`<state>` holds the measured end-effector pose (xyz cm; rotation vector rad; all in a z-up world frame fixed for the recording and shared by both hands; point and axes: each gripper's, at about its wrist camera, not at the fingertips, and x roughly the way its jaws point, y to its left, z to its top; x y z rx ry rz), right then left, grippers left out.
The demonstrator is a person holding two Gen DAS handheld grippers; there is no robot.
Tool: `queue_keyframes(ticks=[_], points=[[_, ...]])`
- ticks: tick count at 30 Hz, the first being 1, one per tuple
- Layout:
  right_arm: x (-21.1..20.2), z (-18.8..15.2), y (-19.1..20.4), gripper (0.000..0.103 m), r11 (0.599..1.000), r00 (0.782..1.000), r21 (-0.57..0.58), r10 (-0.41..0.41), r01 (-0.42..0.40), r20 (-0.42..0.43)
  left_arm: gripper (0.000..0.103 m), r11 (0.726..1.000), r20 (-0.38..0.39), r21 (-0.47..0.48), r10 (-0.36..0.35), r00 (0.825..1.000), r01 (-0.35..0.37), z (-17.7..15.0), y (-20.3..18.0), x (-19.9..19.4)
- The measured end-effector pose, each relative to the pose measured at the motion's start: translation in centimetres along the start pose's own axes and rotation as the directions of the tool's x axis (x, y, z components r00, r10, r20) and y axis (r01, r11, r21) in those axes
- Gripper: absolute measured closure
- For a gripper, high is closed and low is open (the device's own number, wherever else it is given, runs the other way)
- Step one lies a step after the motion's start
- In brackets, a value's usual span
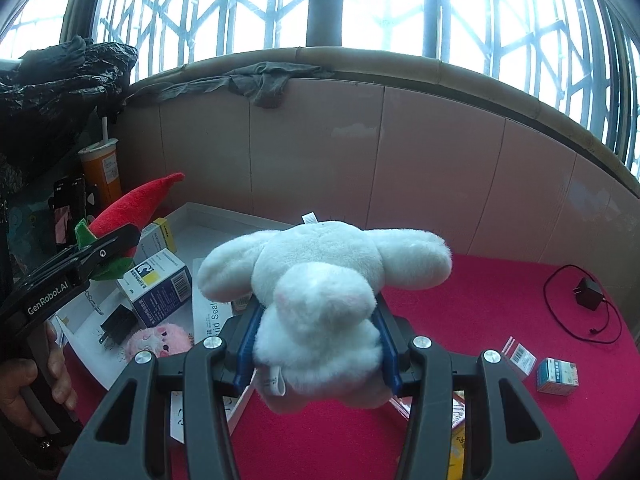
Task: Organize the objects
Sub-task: 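Carry the elf plush with left tool while right tool carries the bunny toward the tray, then lower and release the elf plush into the tray while right tool releases the bunny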
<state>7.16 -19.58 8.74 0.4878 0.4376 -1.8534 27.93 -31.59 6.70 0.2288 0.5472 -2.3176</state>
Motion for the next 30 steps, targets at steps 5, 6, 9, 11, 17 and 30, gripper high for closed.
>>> queue_keyframes(ticks=[5,6,9,11,17,30], points=[[1.0,0.6,1.1,0.053,1.000,1.000,-0.006,0.023,-0.023,-0.015,0.064,0.999,0.005,-0.033,-0.001,1.000,0.002,0.2,0.7,-0.2],[1.2,0.7,1.4,0.053,1.000,0.999,-0.010,0.027,-0.028,-0.017,0.064,0.999,0.004,-0.046,-0.003,1.000,0.003,0.3,0.9,-0.1],[1.9,1.3,2.3,0.053,0.999,0.999,-0.030,0.035,-0.035,-0.020,0.064,0.996,-0.005,-0.084,0.001,1.000,-0.001,0.4,1.8,0.1],[2.4,1.8,2.8,0.053,0.998,0.999,-0.041,0.038,-0.039,-0.025,0.064,0.995,-0.008,-0.103,0.014,1.000,-0.015,0.4,2.3,0.1],[4.9,2.9,3.8,0.053,0.998,0.996,-0.029,0.050,-0.052,-0.071,0.064,0.985,-0.008,-0.165,0.048,0.999,-0.048,0.9,4.3,0.0],[11.5,4.7,6.3,0.053,0.997,0.986,0.002,0.072,-0.072,-0.152,0.063,0.989,-0.076,-0.141,0.034,0.997,-0.044,0.1,4.3,1.0]])
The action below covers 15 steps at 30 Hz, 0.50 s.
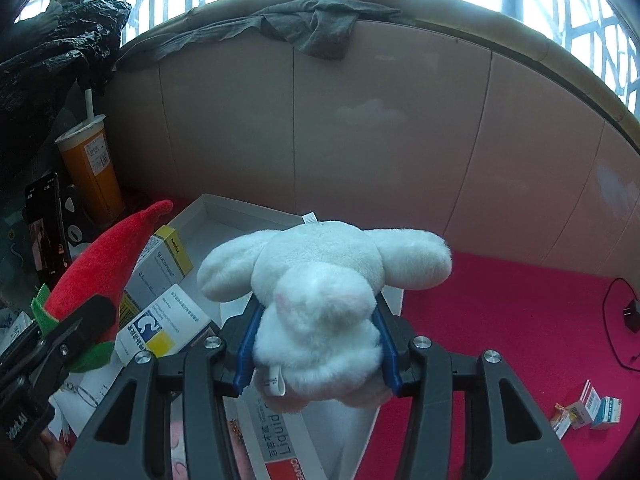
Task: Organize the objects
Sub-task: 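Lower and release the elf plush into the tray while right tool releases the bunny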
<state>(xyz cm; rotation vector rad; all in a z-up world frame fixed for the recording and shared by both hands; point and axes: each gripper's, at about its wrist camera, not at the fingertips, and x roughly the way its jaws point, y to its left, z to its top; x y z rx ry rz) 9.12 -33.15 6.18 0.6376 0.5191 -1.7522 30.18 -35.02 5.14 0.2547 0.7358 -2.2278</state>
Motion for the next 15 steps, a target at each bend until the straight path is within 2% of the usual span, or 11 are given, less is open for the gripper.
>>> queue_keyframes(ticks=[3,5,6,7,9,10,11,15], points=[[1.1,0.5,0.3,0.051,1.000,1.000,0.027,0.012,-0.012,-0.013,0.058,1.000,-0.015,-0.015,-0.016,1.000,0.015,0.1,0.2,0.2],[1.4,0.5,0.4,0.049,0.999,1.000,0.039,0.020,-0.019,-0.015,0.046,0.999,-0.022,-0.033,-0.026,0.999,0.026,0.1,0.4,0.5],[1.4,0.3,0.5,0.044,0.999,1.000,0.036,0.021,-0.020,-0.012,0.029,0.999,-0.021,-0.044,-0.026,0.999,0.025,0.2,0.6,0.5],[1.3,0.1,0.7,0.039,1.000,1.000,0.023,0.018,-0.018,-0.003,0.018,0.999,-0.014,-0.051,-0.006,1.000,0.005,0.2,0.7,0.4],[0.8,-0.3,0.9,0.022,1.000,1.000,0.003,0.000,0.000,0.021,0.011,0.998,0.013,-0.064,0.005,1.000,-0.004,0.4,1.0,0.1],[0.6,-0.5,0.8,0.021,1.000,1.000,0.002,0.004,-0.005,0.027,0.004,0.997,0.020,-0.075,-0.004,1.000,0.005,0.5,1.2,-0.1],[0.4,-0.6,0.7,0.021,1.000,1.000,0.008,0.008,-0.009,0.028,0.000,0.997,0.028,-0.082,-0.010,1.000,0.012,0.5,1.2,-0.2],[-1.2,-1.3,0.4,0.020,1.000,0.998,0.012,0.006,-0.007,0.055,0.000,0.999,0.067,-0.048,0.000,0.998,0.003,0.5,0.5,-0.8]])
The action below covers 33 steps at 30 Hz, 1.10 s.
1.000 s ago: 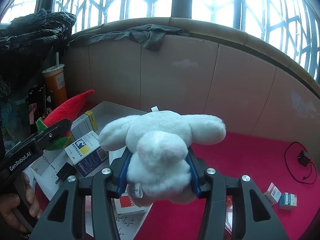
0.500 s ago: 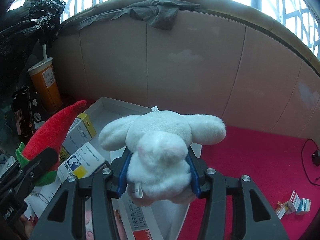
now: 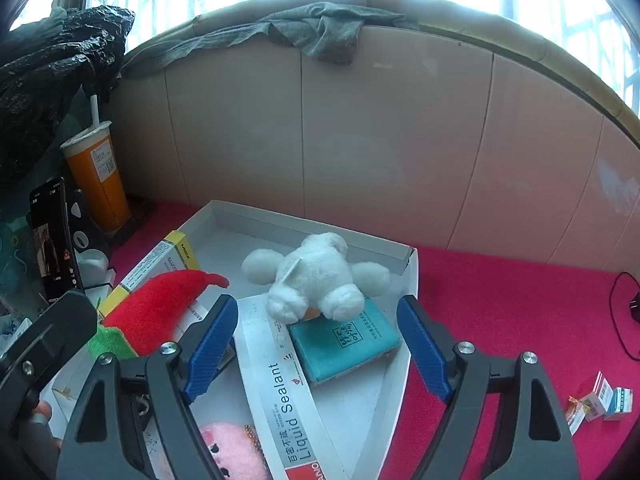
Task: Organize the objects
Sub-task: 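Lower and release the elf plush into the tray while right tool releases the bunny, then withdraw both open tools from the tray toward the remaining table items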
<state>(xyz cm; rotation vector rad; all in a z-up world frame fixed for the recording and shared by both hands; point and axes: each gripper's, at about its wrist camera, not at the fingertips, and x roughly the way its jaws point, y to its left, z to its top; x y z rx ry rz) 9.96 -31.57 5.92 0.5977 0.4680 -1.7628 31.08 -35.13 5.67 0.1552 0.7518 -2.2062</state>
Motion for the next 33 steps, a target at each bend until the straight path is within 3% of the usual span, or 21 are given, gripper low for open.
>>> queue_keyframes(ticks=[8,19,33], points=[[-3.0,-1.7,-0.5,0.019,1.000,1.000,0.011,-0.003,0.003,0.019,0.000,0.999,0.016,0.035,-0.003,1.000,0.003,0.1,-0.7,-0.3],[-5.9,-4.9,-3.0,0.019,0.997,1.000,0.081,0.001,-0.002,0.008,0.000,0.990,0.003,0.128,-0.060,0.998,0.059,-0.6,-3.1,-0.2],[-9.5,-7.4,-7.9,0.019,0.979,0.996,0.184,-0.088,0.083,0.020,0.000,0.979,-0.039,0.150,-0.136,0.990,0.141,-1.4,-4.8,-0.1]])
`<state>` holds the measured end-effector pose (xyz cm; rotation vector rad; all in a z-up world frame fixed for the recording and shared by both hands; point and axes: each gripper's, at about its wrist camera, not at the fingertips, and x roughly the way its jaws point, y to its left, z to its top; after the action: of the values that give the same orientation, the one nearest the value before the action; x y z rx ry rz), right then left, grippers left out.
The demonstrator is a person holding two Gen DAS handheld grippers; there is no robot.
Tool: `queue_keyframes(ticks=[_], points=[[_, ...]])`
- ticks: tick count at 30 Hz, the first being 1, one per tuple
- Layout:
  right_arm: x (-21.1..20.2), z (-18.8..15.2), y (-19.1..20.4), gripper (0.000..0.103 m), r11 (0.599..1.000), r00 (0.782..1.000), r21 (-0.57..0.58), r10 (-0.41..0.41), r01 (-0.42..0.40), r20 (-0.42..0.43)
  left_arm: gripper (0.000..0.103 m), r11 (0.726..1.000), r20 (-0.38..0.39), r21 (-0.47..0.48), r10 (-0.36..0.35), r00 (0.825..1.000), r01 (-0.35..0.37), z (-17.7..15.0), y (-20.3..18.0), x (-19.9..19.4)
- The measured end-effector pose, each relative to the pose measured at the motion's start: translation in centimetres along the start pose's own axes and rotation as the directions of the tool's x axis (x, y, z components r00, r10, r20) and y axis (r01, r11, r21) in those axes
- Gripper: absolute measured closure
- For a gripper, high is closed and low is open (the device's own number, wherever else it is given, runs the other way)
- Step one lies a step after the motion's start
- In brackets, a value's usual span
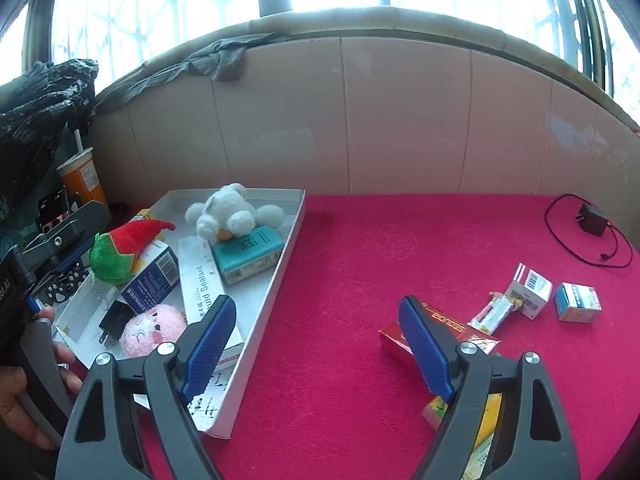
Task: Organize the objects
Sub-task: 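Withdraw both open tools from the tray toward the remaining table items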
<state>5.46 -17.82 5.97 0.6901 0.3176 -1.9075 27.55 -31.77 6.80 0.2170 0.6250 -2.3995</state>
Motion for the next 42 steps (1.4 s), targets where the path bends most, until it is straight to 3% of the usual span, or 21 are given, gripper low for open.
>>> queue_keyframes(ticks=[17,25,29,32,35,40,42], points=[[-2.4,-0.9,-4.4,0.019,0.994,0.996,0.071,-0.081,0.079,0.032,0.000,0.995,-0.042,0.071,-0.063,0.997,0.066,-0.8,-1.8,0.5],[-4.7,-1.7,-9.2,0.019,0.975,0.986,0.162,-0.160,0.150,0.055,0.000,0.990,-0.043,0.105,-0.091,0.995,0.095,-1.5,-3.3,0.3],[-5.9,-2.7,-12.6,0.019,0.955,0.977,0.230,-0.204,0.186,0.056,0.000,0.976,-0.072,0.164,-0.132,0.989,0.142,-2.3,-4.9,0.4],[-6.5,-3.7,-15.0,0.019,0.940,0.972,0.267,-0.233,0.214,0.042,0.000,0.948,-0.145,0.213,-0.208,0.967,0.236,-3.4,-7.2,0.5],[-6.8,-4.9,-17.1,0.019,0.923,0.969,0.310,-0.245,0.228,0.019,0.000,0.897,-0.246,0.276,-0.282,0.928,0.346,-5.2,-10.6,0.7],[-7.4,-6.6,-20.3,0.019,0.892,0.967,0.387,-0.254,0.235,-0.001,0.000,0.795,-0.447,0.432,-0.222,0.867,0.426,-10.4,-17.8,2.2],[-7.7,-7.3,-21.2,0.019,0.882,0.968,0.412,-0.252,0.230,-0.001,0.000,0.773,-0.515,0.452,-0.182,0.838,0.446,-12.5,-19.9,3.1]])
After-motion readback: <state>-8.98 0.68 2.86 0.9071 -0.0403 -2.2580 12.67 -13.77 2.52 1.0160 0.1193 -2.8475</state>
